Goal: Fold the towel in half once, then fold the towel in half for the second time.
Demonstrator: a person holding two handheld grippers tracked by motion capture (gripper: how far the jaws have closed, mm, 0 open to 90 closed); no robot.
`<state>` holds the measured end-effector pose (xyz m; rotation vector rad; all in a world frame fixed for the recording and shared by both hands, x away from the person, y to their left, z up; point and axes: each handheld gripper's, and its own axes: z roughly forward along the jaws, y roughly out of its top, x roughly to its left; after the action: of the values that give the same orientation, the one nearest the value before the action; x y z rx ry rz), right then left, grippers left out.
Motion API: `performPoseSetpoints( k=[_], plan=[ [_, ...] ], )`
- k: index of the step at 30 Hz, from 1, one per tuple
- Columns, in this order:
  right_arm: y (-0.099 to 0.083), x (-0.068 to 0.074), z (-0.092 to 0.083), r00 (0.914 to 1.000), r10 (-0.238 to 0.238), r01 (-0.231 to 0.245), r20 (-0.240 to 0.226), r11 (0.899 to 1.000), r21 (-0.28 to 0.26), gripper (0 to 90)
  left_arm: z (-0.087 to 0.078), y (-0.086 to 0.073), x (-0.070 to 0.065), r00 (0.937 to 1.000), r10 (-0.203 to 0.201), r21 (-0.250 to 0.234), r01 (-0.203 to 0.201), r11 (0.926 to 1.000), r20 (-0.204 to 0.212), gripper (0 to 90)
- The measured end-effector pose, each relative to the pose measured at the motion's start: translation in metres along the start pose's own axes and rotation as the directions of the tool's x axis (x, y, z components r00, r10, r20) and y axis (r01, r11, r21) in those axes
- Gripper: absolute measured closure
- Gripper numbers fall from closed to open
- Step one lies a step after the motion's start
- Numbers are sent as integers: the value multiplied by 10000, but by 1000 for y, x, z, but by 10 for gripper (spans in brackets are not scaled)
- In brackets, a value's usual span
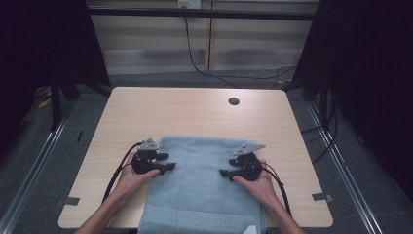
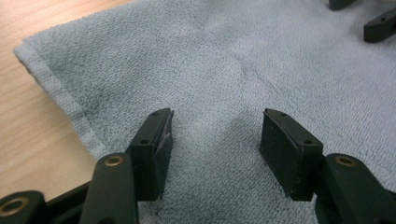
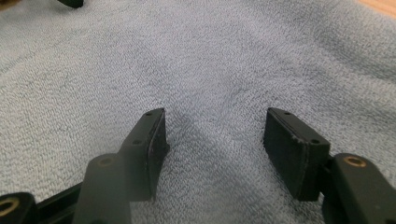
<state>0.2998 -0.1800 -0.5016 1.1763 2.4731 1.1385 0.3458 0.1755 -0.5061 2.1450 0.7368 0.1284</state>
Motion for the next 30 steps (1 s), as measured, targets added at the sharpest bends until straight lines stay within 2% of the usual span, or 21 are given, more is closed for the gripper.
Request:
performPoseSetpoints(
  k=[2,5,7,8,9,11,12,14,16,17,19,21,23,24,26,28,30],
  plan=[
    [-1,4,-1,9999,-114,113,33,9999,59,391,-3,-3,-5,9999,142,73,-142,9999,-8,421],
    [-5,10,-3,9997,-226,226,53,9997,-22,391,-8,-8,-12,10000,74,53,-74,10000,-10,419],
    [-7,12,-5,9999,-140,140,-48,9999,1,391,-12,-11,-17,9998,187,168,-185,9997,-108,420],
    [-9,14,-7,9996,-34,34,-274,10000,1,391,-14,-12,-19,9999,95,239,-93,9997,-48,420],
    [-9,14,-7,9996,-34,34,-274,10000,1,391,-16,-14,-21,10000,-49,214,47,9998,55,420],
    [-11,15,-8,9994,13,-14,-339,10000,-26,390,-20,-18,-23,9998,24,179,-28,9998,210,420],
    [-11,18,-9,9992,-201,204,-353,9998,76,379,-22,-18,-24,9993,35,297,-45,9995,365,420],
    [-10,19,-9,9989,-268,273,-381,9996,121,376,-26,-19,-23,9983,-150,404,128,9991,567,420],
    [-7,20,-9,9971,265,-241,-716,9991,340,284,-28,-19,-24,9982,-145,483,117,9988,582,416],
    [-5,19,-9,9955,281,-245,-910,9989,402,293,-30,-19,-24,9979,-182,481,152,9987,619,400],
    [-1,20,-13,9981,-70,89,-607,9995,312,320,-34,-20,-24,9984,-209,380,189,9991,533,366],
    [2,13,-19,9979,117,-126,-640,9998,-124,326,-39,-19,-21,9982,-334,168,326,9993,502,348],
    [6,4,-26,9986,286,-293,-436,9995,-143,319,-43,-15,-17,9983,-392,-55,395,9992,438,334],
    [10,-8,-34,9992,366,-374,-179,9982,-460,320,-44,-11,-13,9982,-473,-181,480,9987,375,344],
    [10,-12,-37,9990,444,-445,-34,9973,-591,325,-42,-5,-8,9977,-564,-242,573,9981,387,345],
    [9,-23,-44,9967,806,-792,104,9923,-957,326,-37,-1,-4,9977,-647,-447,656,9968,215,362],
    [9,-33,-48,9951,959,-934,242,9914,-915,330,-29,3,1,9979,-642,-222,643,9977,32,382]
  ],
)
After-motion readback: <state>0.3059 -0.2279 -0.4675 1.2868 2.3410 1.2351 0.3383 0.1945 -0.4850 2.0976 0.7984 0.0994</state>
